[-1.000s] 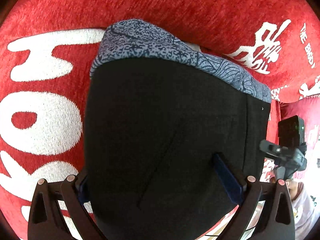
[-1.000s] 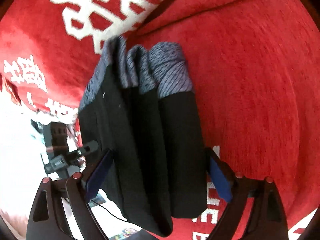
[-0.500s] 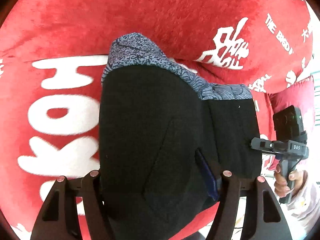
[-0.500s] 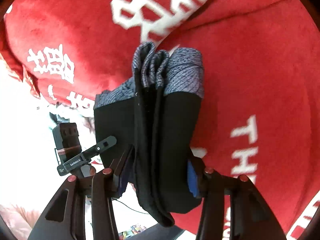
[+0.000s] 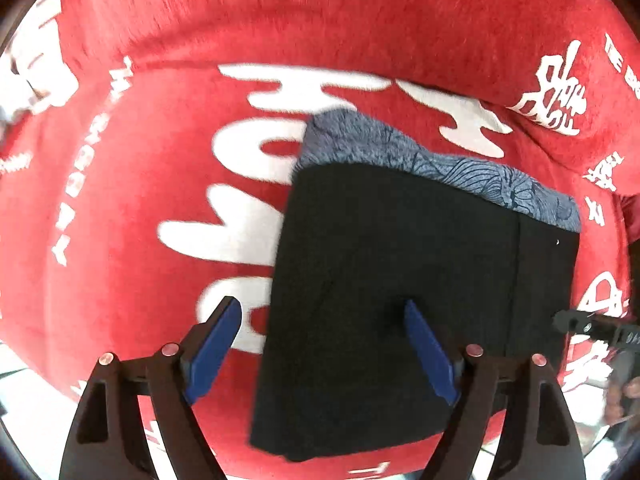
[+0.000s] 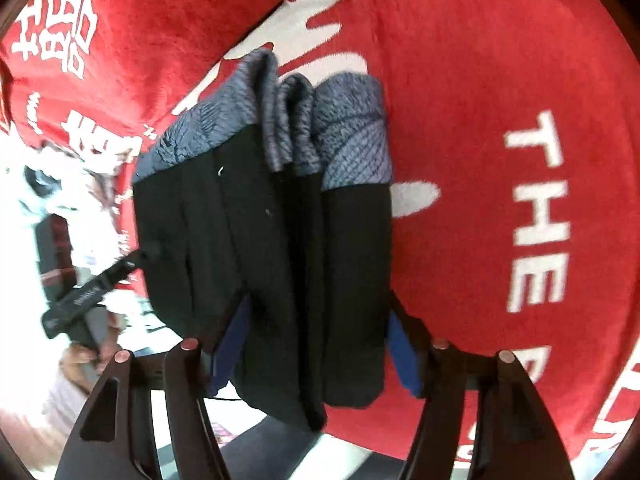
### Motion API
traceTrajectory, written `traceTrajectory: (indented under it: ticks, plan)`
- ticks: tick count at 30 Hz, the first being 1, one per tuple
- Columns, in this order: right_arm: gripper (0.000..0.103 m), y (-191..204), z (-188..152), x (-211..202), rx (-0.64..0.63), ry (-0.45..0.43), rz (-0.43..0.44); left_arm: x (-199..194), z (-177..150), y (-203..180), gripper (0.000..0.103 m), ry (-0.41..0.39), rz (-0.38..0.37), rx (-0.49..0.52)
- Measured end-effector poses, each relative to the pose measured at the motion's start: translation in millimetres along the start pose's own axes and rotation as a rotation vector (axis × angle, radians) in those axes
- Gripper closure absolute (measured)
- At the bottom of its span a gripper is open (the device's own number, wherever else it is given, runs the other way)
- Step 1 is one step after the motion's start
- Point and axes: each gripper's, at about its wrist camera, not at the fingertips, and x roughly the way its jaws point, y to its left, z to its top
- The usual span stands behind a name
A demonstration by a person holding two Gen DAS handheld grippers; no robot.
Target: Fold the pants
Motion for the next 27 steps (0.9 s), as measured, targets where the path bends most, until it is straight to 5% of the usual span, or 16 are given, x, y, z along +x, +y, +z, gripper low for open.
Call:
traceTrajectory:
  ticks: [3, 5, 10, 14, 17, 27]
  plan:
    - [0.039, 8, -3, -20, -0.023, -0.054, -0.112, -27, -4, -2, 0.018, -0.041, -0.032, 0.03]
    - [0.069, 17, -6, -37, -0.044, -0.111, -0.118, -42, -2, -13, 0.018, -0.088, -0.047, 0.079]
    - [0.07, 66, 6, -49, -0.118, -0.218, -0.098, -26, 28, -38, 0.018, -0.134, -0.059, 0.102]
    - [0.07, 80, 34, -22, -0.132, -0.201, -0.136, 14, 56, -36, 0.018, -0.112, 0.013, 0.053]
    - [0.073, 70, 46, -5, -0.14, -0.19, -0.177, 29, 66, -24, 0.007, -0.097, 0.014, 0.013]
    - [0.071, 74, 41, -25, -0.145, -0.212, -0.215, -4, 16, -37, 0.007, -0.051, 0.034, 0.085]
